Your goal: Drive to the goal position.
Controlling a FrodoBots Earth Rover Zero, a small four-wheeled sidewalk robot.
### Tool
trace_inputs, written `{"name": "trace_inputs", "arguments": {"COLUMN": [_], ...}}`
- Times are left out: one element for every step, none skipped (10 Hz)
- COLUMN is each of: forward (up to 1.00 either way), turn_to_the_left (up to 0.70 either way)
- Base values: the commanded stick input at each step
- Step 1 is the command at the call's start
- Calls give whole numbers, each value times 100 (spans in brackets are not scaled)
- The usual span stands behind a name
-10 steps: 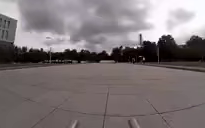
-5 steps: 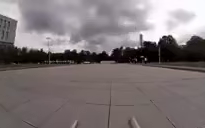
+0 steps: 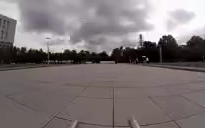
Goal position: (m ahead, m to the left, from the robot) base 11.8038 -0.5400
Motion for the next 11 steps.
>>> {"name": "trace_inputs", "arguments": {"forward": [100,100,100,100,100,100,100,100,100,100,100], "turn_to_the_left": [0,0,0,0,0,0,0,0,0,0,0]}}
